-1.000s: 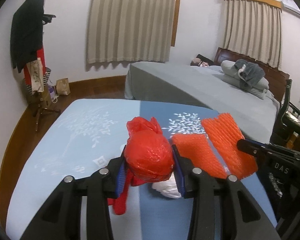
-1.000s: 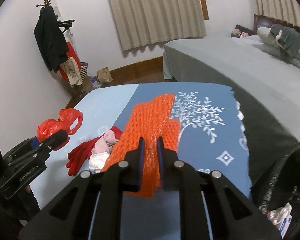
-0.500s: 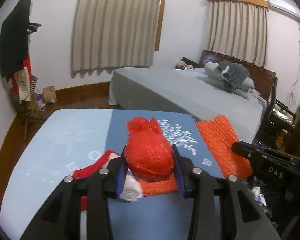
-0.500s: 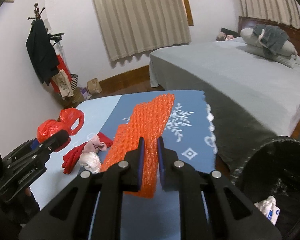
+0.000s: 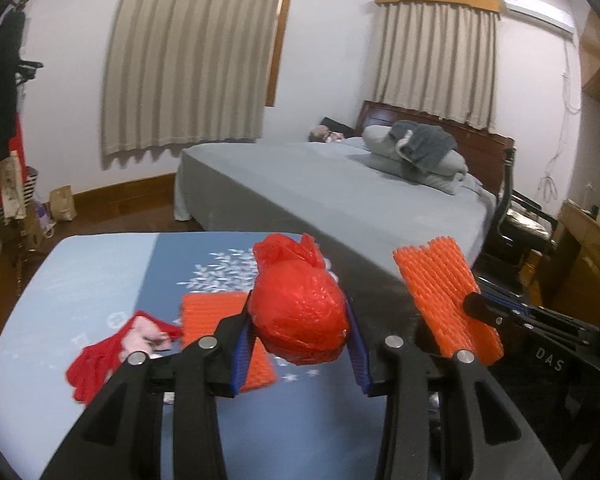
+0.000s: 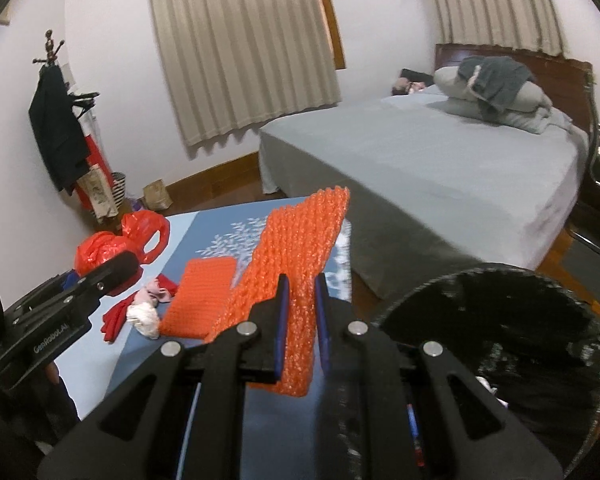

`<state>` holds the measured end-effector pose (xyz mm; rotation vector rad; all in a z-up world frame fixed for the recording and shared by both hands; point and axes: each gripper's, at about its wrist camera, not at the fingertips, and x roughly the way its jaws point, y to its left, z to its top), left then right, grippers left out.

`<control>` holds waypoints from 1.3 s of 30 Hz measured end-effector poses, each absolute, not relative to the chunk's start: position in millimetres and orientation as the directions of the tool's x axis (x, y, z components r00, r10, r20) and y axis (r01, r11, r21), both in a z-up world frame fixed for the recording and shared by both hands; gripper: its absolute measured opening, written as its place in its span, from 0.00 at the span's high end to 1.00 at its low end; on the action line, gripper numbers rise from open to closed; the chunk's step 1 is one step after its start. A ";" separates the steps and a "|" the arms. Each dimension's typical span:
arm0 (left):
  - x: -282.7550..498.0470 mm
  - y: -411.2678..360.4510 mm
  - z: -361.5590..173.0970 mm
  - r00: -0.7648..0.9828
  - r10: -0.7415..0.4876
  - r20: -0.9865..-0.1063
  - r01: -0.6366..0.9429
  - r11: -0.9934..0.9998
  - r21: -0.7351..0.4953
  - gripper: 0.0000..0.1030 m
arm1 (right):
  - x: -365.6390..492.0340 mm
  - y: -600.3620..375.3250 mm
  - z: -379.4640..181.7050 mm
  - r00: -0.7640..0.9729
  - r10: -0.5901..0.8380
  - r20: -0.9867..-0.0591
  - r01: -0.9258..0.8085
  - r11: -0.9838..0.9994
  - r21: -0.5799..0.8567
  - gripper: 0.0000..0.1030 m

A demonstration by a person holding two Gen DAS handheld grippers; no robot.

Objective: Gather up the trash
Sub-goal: 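Carry both items over the black bin and open both tools to drop them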

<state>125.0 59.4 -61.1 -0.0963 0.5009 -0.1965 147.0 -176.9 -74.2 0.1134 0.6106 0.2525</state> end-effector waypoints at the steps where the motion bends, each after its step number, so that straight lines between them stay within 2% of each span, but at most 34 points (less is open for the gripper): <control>1: 125.1 52.6 -60.2 0.857 -0.221 -0.466 0.176 0.975 -0.138 0.60 | 145.6 -181.4 -74.1 0.793 0.261 -0.551 -0.193 0.965 0.180 0.88; 28: 129.9 -100.1 -56.4 0.762 -0.441 -0.474 0.444 0.889 -0.114 0.60 | 84.4 -340.2 -90.1 0.834 0.009 -0.552 0.103 0.980 0.173 0.88; 39: 130.8 -138.8 -64.6 0.718 -0.494 -0.490 0.504 0.855 -0.122 0.60 | 76.7 -373.9 -97.4 0.825 -0.034 -0.565 0.157 0.973 0.171 0.88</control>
